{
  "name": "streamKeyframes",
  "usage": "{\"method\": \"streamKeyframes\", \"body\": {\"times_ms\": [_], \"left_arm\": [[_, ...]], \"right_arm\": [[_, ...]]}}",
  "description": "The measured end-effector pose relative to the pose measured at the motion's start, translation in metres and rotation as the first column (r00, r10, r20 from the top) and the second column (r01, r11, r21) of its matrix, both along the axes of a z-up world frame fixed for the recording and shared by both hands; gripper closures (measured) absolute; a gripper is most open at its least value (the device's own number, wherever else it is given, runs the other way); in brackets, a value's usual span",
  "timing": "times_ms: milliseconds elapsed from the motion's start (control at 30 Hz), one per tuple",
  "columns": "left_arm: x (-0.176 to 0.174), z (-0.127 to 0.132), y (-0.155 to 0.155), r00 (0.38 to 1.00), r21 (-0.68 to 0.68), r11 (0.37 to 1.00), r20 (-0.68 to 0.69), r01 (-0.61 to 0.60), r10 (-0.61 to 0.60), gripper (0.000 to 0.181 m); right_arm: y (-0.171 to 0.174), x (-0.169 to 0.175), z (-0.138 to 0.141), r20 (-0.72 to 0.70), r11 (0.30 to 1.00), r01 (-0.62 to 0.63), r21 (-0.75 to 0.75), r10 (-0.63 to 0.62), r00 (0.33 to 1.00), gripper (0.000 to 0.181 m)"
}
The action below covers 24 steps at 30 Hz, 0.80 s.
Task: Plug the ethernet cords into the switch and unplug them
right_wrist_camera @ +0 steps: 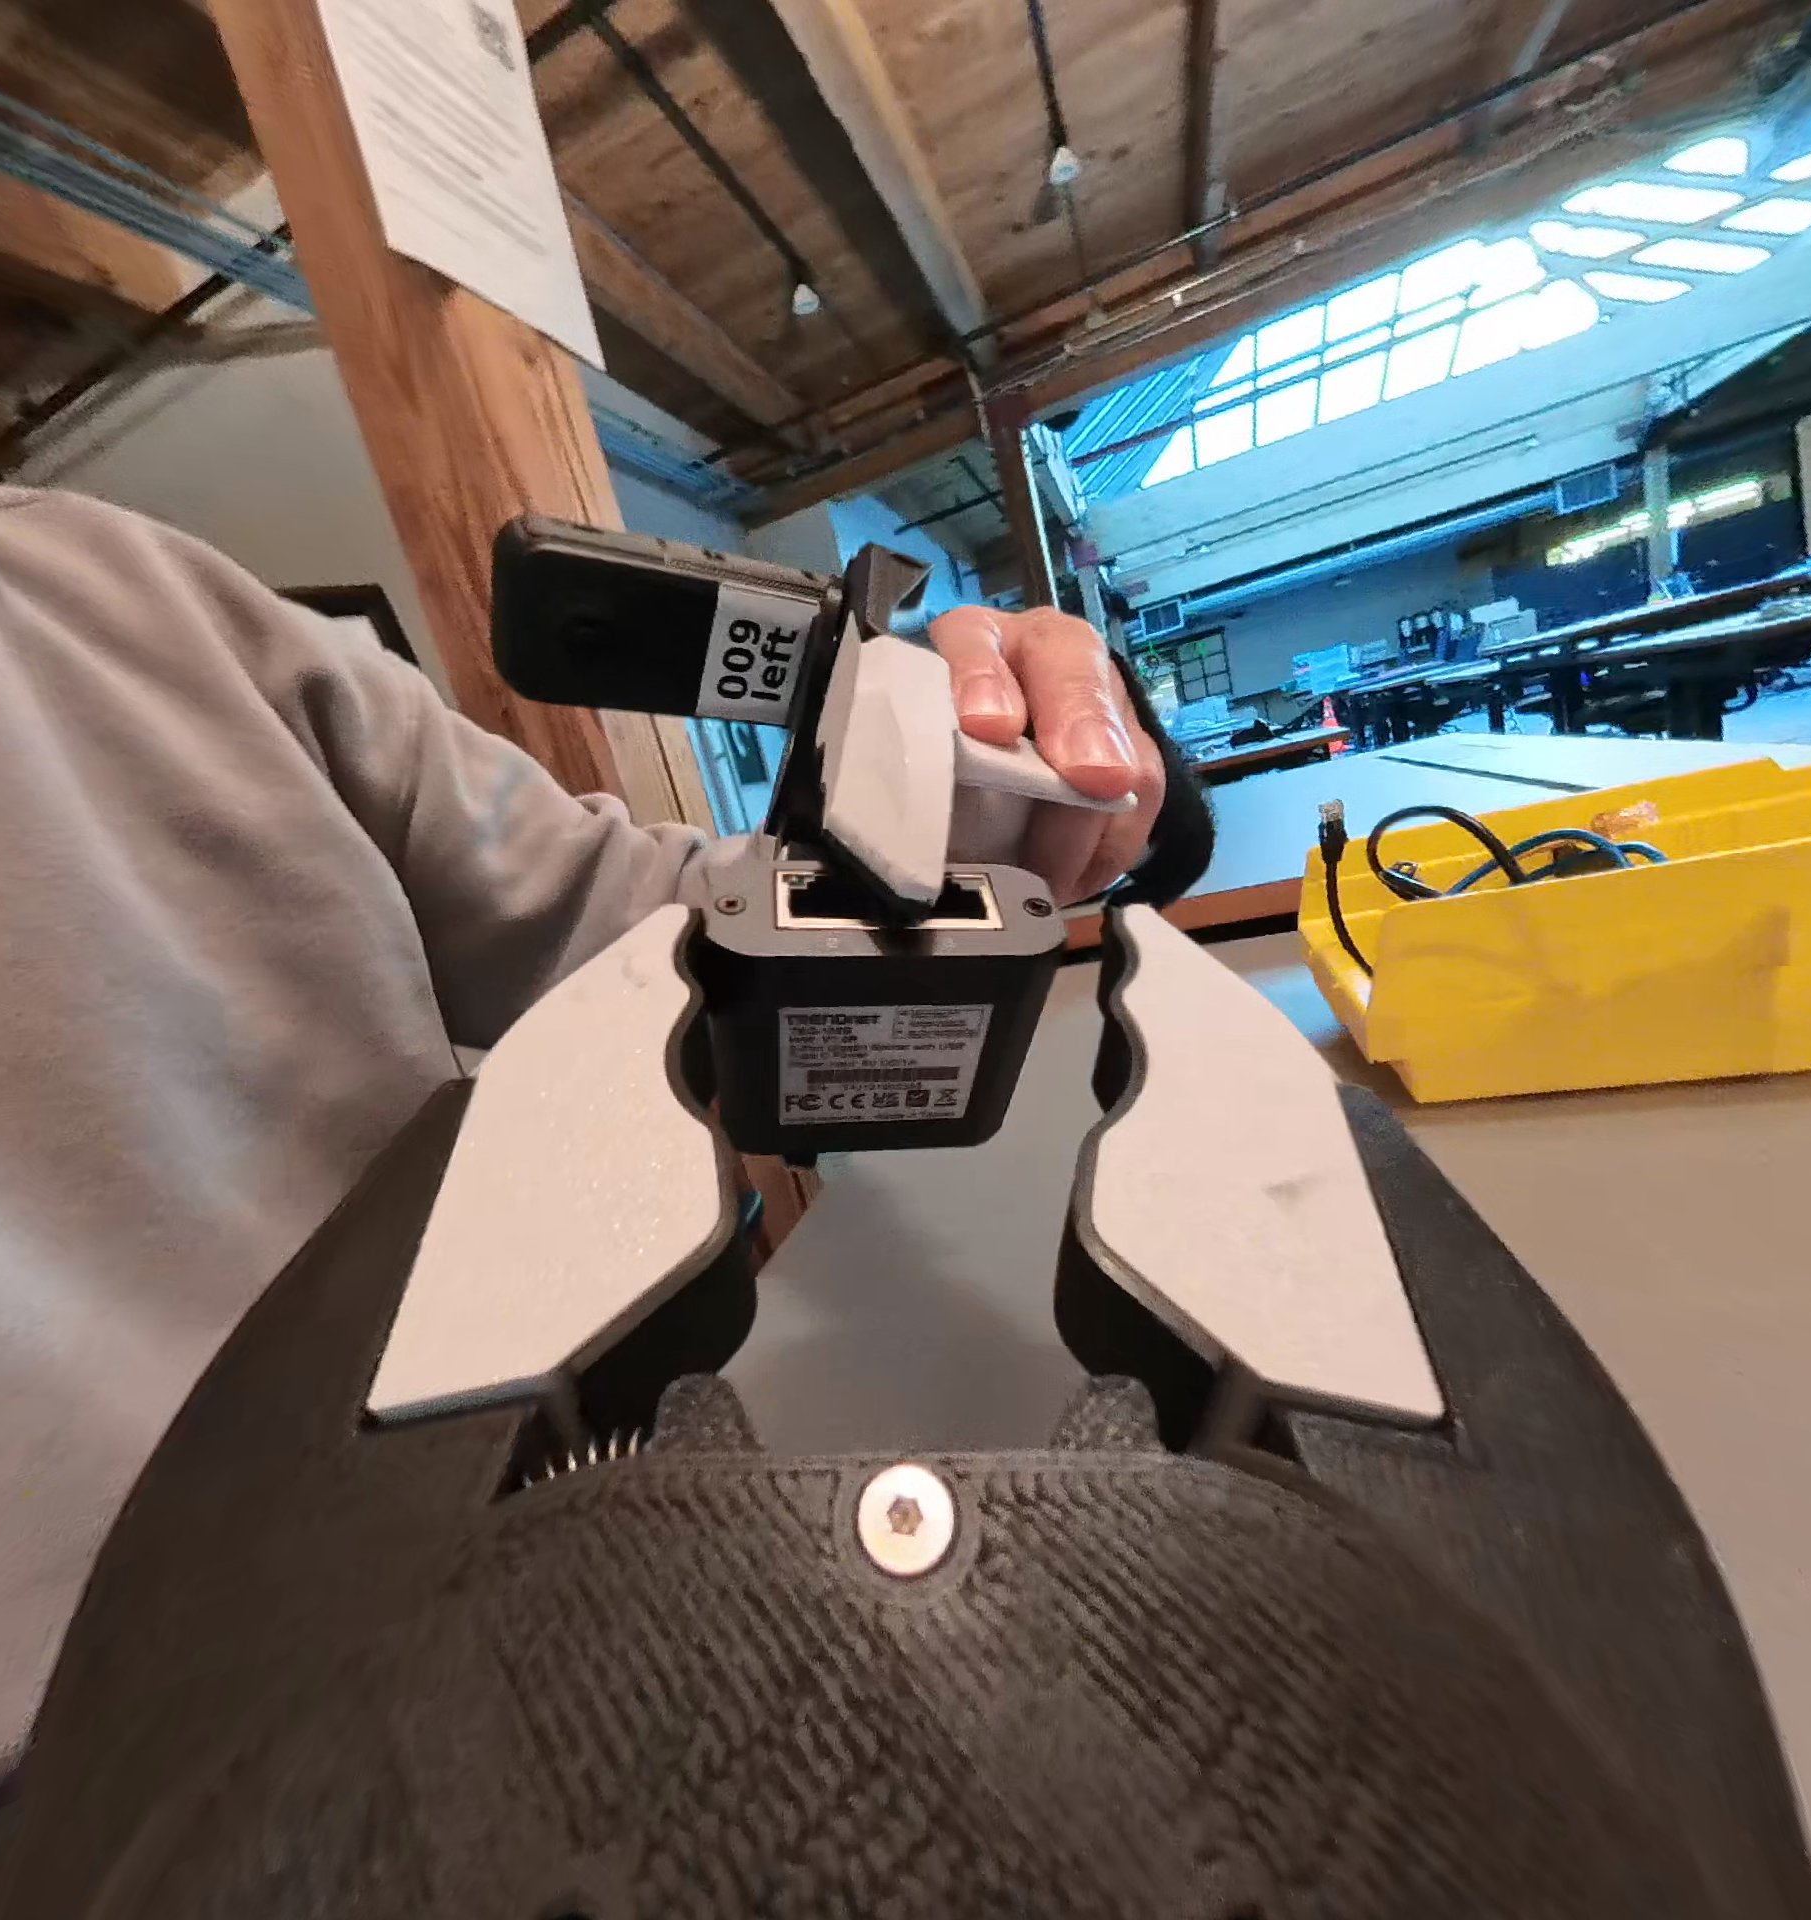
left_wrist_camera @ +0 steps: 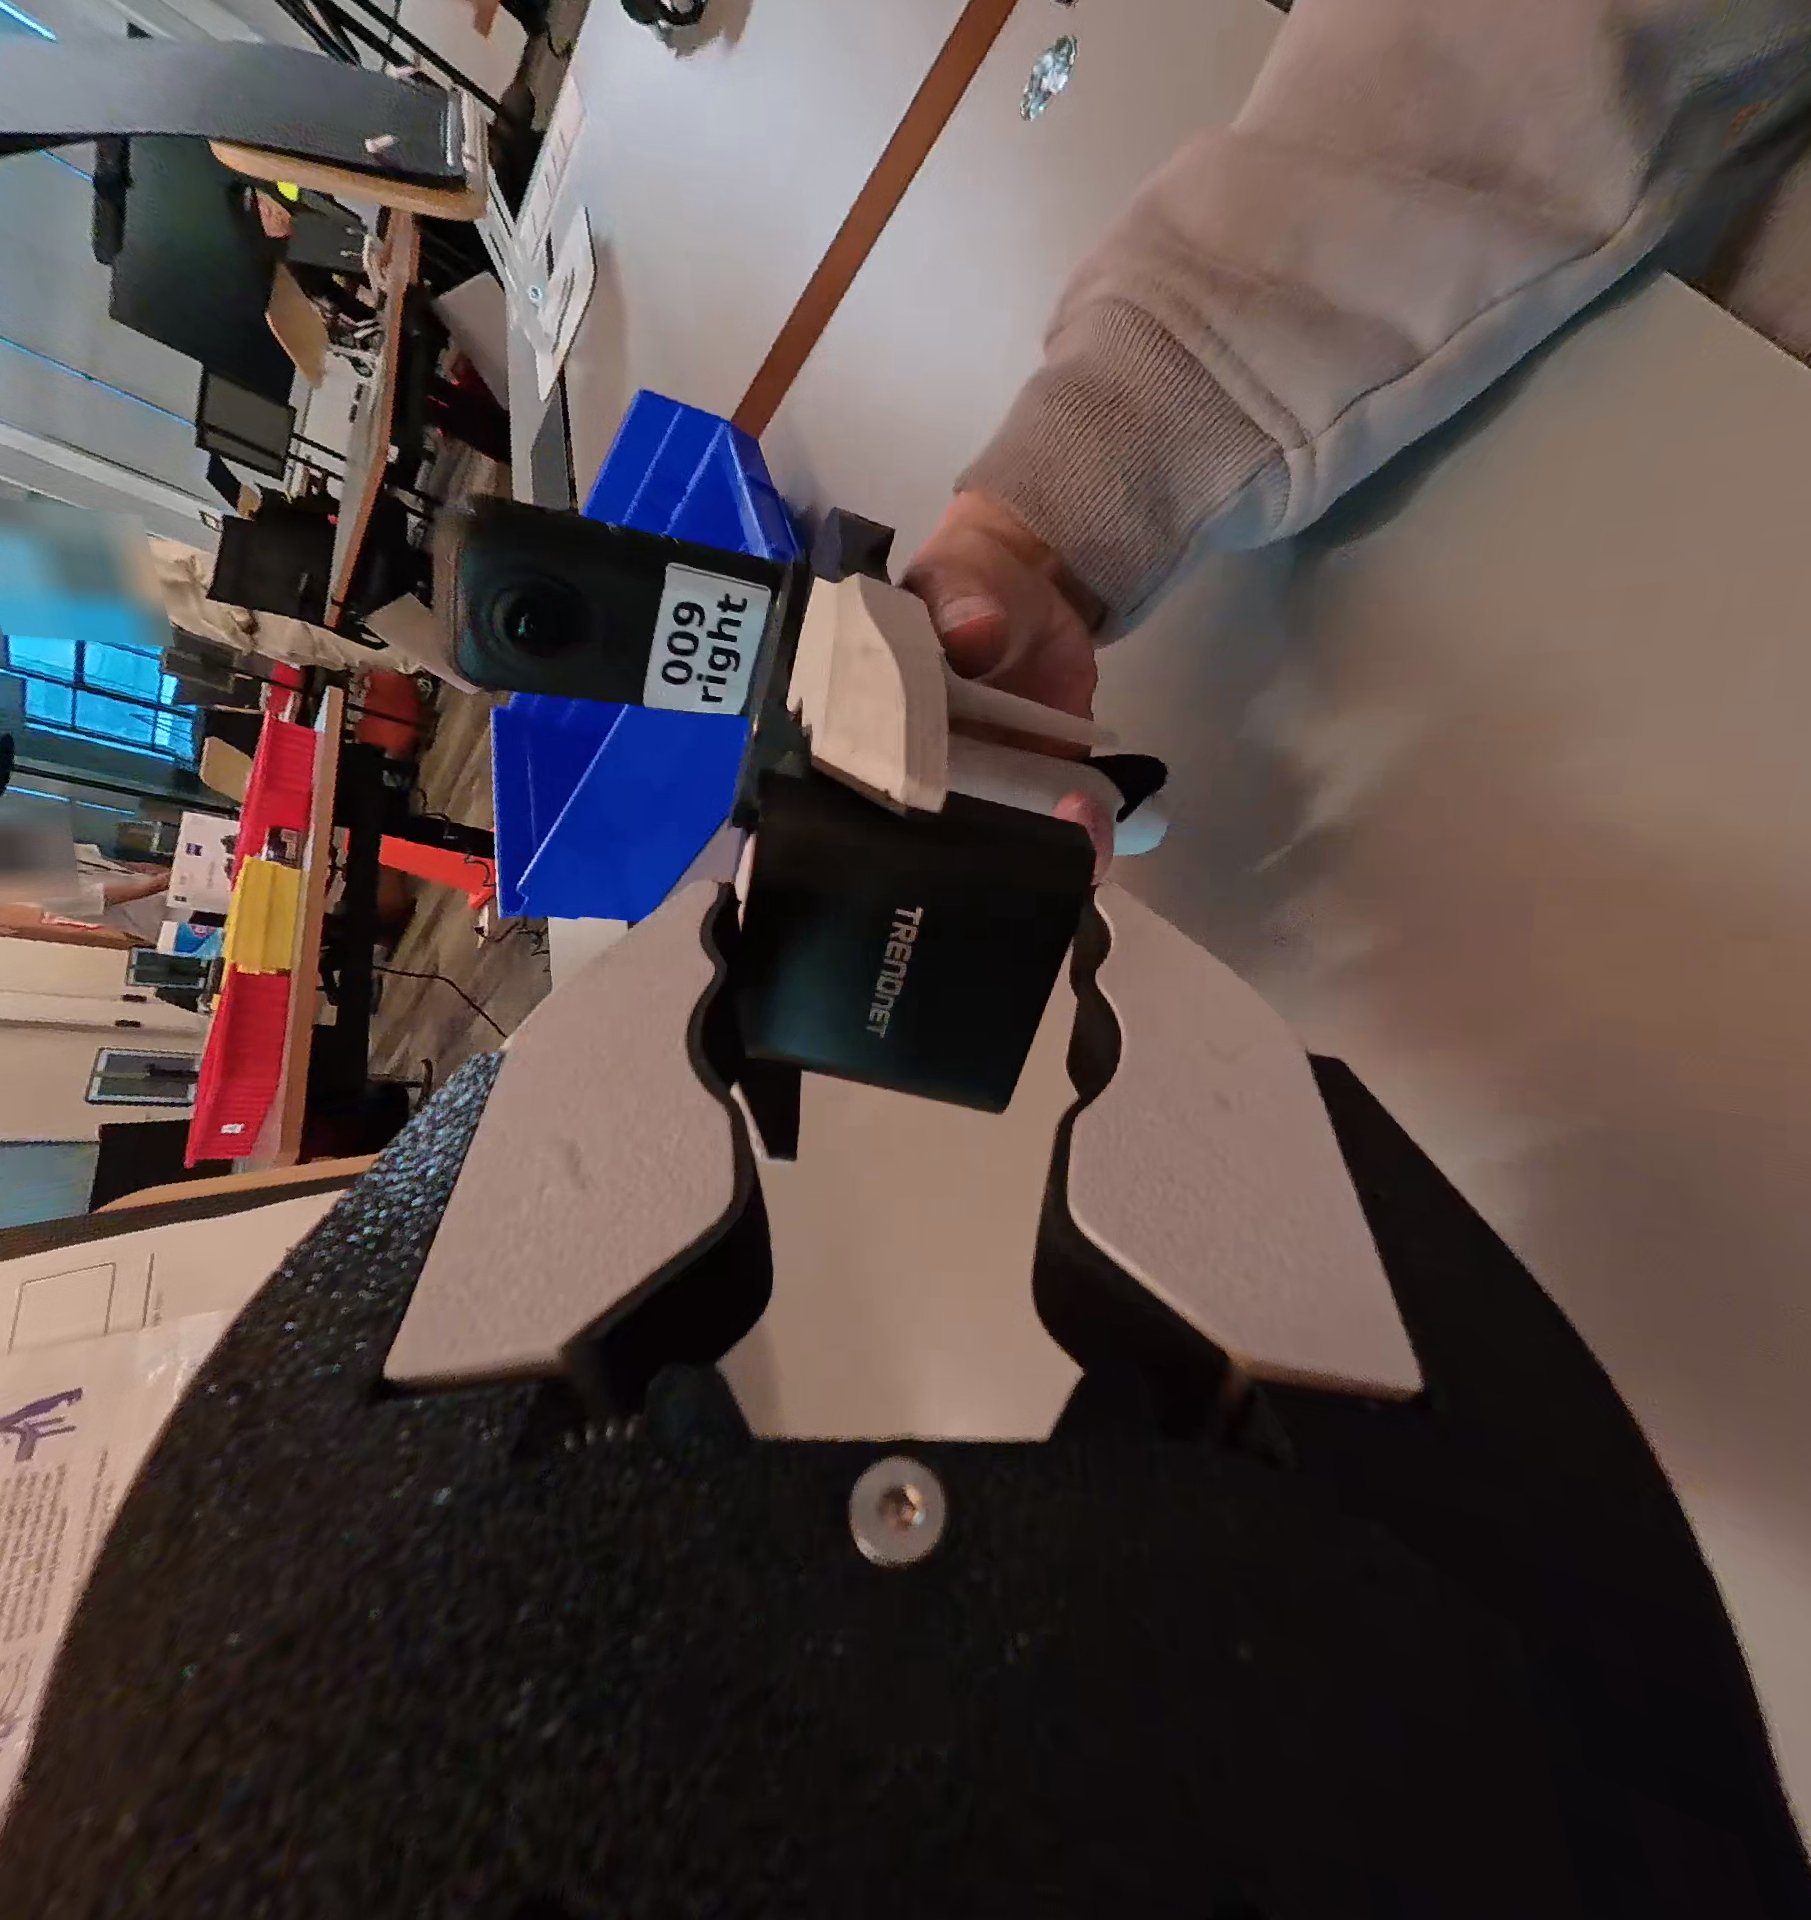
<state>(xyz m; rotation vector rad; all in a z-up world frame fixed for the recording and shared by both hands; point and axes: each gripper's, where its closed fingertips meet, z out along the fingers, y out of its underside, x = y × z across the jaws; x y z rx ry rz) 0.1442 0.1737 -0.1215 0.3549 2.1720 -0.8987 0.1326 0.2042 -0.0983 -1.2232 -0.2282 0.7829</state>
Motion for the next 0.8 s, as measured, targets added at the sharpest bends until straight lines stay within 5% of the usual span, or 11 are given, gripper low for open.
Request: {"method": "streamKeyframes", "body": {"times_ms": [33,267,400,467,500,567,633,700,800], "left_arm": [[0.001,-0.001,-0.001,1.0,0.006,1.0,-0.003,-0.004,0.004,0.121],[0.002,-0.005,0.001,0.998,0.017,0.998,-0.023,-0.053,0.054,0.117],[0.009,0.018,0.015,0.964,-0.304,0.918,-0.153,-0.256,0.218,0.099],[0.001,0.031,0.022,0.92,-0.562,0.759,-0.373,-0.328,0.121,0.102],[0.002,0.035,0.028,0.869,-0.668,0.618,-0.492,-0.413,0.049,0.106],[0.006,0.035,0.035,0.712,-0.75,0.313,-0.656,-0.582,-0.248,0.107],[0.005,0.033,0.031,0.541,-0.723,0.123,-0.608,-0.68,-0.581,0.113],[0.005,0.025,0.017,0.395,-0.68,0.068,-0.501,-0.73,-0.77,0.125],[0.008,0.019,0.002,0.286,-0.653,0.024,-0.363,-0.757,-0.887,0.129]], "right_arm": [[-0.002,-0.001,0.0,0.019,1.0,-0.001,0.004,0.001,1.0,0.114],[-0.004,-0.002,-0.006,0.077,0.999,-0.032,-0.013,0.032,0.997,0.118],[-0.006,0.015,0.001,0.141,0.992,0.117,0.054,-0.123,0.982,0.118],[-0.011,0.027,0.006,0.144,0.976,0.187,0.111,-0.202,0.969,0.118],[-0.015,0.031,0.011,0.129,0.966,0.206,0.159,-0.227,0.965,0.118],[-0.023,0.037,0.021,0.095,0.935,0.241,0.261,-0.273,0.957,0.118],[-0.027,0.037,0.025,0.057,0.923,0.228,0.309,-0.258,0.965,0.118],[-0.027,0.034,0.024,0.051,0.914,0.218,0.343,-0.25,0.967,0.118],[-0.021,0.026,0.015,0.11,0.914,0.208,0.348,-0.26,0.959,0.118]]}}
